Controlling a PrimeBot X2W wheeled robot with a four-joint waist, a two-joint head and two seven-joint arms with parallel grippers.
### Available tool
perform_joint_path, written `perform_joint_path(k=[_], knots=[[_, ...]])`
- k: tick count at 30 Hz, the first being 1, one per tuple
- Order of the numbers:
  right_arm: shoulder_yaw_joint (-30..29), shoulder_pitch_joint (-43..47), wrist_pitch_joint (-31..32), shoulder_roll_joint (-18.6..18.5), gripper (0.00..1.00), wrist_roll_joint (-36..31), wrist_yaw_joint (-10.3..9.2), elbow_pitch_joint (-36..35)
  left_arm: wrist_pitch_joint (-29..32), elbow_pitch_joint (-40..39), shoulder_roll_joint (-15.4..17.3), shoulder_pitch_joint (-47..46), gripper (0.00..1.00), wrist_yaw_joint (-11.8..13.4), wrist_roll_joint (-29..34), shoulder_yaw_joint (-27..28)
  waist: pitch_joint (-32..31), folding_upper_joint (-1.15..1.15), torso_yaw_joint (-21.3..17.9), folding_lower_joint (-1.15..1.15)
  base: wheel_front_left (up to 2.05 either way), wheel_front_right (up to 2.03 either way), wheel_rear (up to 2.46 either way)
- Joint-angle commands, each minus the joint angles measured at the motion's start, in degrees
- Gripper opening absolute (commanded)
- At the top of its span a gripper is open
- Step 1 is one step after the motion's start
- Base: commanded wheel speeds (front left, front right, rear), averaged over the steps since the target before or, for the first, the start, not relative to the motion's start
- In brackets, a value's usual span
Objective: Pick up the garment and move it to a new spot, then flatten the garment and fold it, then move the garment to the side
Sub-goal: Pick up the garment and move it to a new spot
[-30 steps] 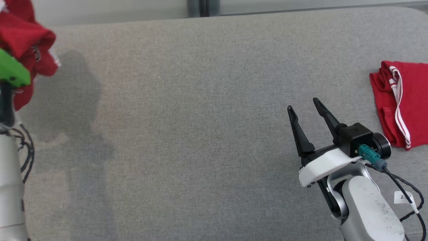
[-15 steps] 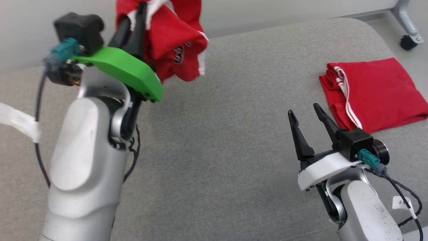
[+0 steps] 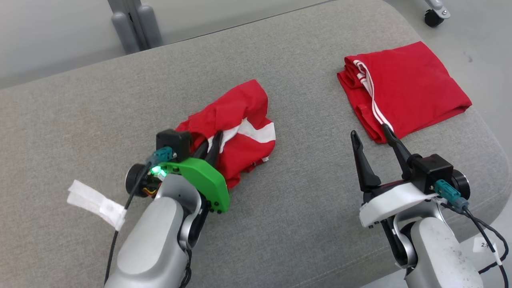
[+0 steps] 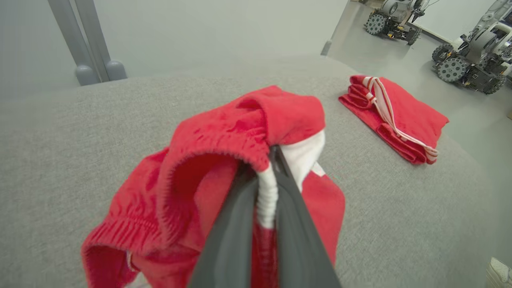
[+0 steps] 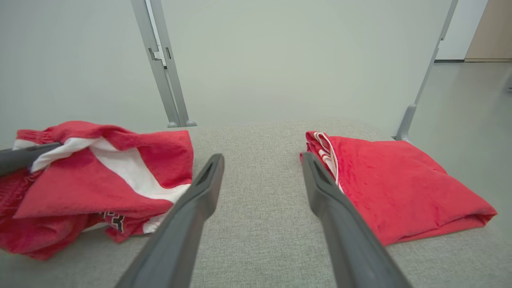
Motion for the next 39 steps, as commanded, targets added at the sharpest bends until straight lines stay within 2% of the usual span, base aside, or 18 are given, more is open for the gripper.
perform_joint_path(k=[1, 2, 6, 13, 15, 22, 27, 32, 39], knots=[[-0.05, 0.48, -0.39, 0.2, 1.0, 0.22, -0.09, 0.12, -0.98, 1.42, 0.32, 0.97, 0.93, -0.42, -0.4, -0.43, 0.29, 0.0, 0.59, 0.0, 0.0, 0.0, 0.0], [-0.1, 0.37, -0.34, 0.21, 1.0, 0.17, -0.09, 0.23, -2.25, 2.6, 0.23, 1.32, 1.0, -1.07, -0.54, -0.93, 0.18, 0.0, 1.15, 0.0, 0.0, 0.0, 0.0], [-1.04, -0.17, -0.64, 0.21, 1.0, 0.48, -0.1, 0.33, -7.15, 4.77, 0.3, 2.73, 1.0, -2.94, -2.55, -1.42, -0.81, 0.0, 3.53, 0.0, 0.0, 0.0, 0.0], [-4.22, 0.81, -0.13, -0.27, 1.0, -0.61, -0.1, -0.79, -15.19, -0.15, 1.02, 5.32, 1.0, -4.85, -5.09, -1.45, -3.79, 0.0, 8.64, 0.0, 0.0, 0.0, 0.0], [-5.17, 1.48, 0.04, -0.25, 1.0, -0.75, -0.09, -0.92, -16.33, -2.05, 2.08, 6.45, 1.0, -4.64, -4.91, -0.62, -4.86, 0.0, 10.04, 0.0, 0.0, 0.0, 0.0], [-6.72, 3.98, 0.36, 0.01, 1.0, -1.32, -0.1, -1.32, -18.25, -9.16, 5.16, 13.33, 1.0, -1.28, -4.23, 5.41, -8.49, 0.0, 13.38, 0.0, 0.0, 0.0, 0.0], [-7.01, 5.39, 0.49, 0.03, 1.0, -1.39, -0.09, -1.09, -18.36, -15.17, 5.89, 18.79, 1.0, 0.33, -1.77, 11.24, -10.23, 0.0, 14.4, 0.0, 0.0, 0.0, 0.0], [-7.1, 6.74, 0.18, 0.0, 1.0, -1.32, -0.1, -0.58, -18.34, -19.47, 4.51, 23.84, 1.0, -0.24, 1.2, 16.78, -11.1, 0.0, 14.83, 0.0, 0.0, 0.0, 0.0], [-7.44, 8.28, 0.08, -0.3, 1.0, -1.38, -0.09, 0.11, -18.35, -19.09, 3.16, 28.21, 1.0, -2.22, 4.63, 20.66, -11.93, 0.0, 14.53, 0.0, 0.0, 0.0, 0.0]])
